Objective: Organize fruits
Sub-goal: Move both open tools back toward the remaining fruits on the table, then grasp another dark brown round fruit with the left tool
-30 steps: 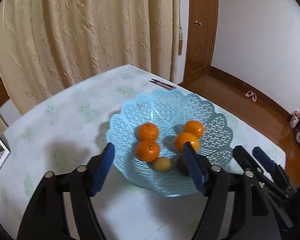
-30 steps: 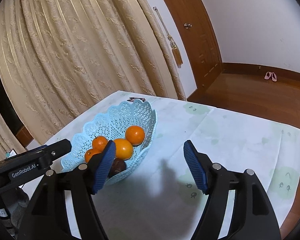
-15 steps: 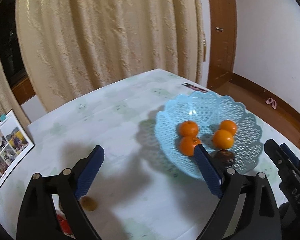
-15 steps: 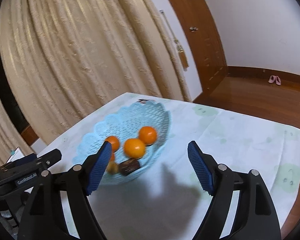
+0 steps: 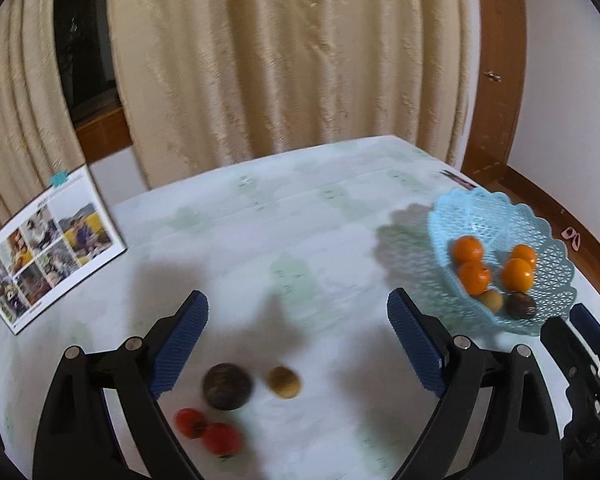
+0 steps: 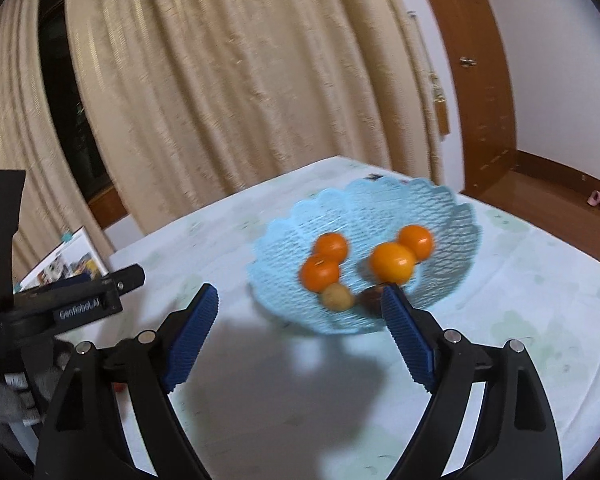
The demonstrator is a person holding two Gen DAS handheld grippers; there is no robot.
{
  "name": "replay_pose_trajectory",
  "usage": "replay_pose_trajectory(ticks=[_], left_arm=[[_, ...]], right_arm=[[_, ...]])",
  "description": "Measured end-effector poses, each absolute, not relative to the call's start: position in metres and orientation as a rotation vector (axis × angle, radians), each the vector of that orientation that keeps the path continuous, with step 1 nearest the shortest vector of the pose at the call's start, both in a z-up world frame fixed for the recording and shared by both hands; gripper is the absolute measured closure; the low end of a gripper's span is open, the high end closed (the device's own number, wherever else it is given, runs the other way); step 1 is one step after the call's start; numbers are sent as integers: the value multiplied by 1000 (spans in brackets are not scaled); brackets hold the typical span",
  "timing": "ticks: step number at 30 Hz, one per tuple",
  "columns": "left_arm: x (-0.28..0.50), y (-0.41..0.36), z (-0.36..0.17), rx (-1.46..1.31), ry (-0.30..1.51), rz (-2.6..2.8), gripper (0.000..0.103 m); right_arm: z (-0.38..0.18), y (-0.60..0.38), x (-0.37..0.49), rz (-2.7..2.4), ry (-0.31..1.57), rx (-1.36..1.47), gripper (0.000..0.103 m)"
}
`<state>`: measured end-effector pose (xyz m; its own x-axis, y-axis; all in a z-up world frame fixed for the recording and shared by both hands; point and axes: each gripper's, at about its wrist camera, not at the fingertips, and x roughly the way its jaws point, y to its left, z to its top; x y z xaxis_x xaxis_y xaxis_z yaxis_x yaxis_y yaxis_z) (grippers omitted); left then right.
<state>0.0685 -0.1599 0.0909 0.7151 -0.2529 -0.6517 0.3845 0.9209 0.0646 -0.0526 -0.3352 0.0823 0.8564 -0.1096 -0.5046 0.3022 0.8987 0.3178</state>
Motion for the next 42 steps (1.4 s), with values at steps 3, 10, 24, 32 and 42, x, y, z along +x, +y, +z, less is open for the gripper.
replay_pose_trajectory(ticks=[3,10,24,32,42], left_arm=[[80,-140,87,171,762,-351,12],[103,-96,68,37,954,-355,12],[111,-82,30,55,1066,-382,29],[114,-90,15,88,1081,-394,30],[114,-85,20,81,1041,-397,60]], right_arm=[[80,-320,-43,-173,534,388,18],[73,-288,-28,-89,614,332,18],[63,-269,-8,-30,689,333,18],[61,-266,-7,-16,701,331,18],[60,-260,-2,6,725,318,18]])
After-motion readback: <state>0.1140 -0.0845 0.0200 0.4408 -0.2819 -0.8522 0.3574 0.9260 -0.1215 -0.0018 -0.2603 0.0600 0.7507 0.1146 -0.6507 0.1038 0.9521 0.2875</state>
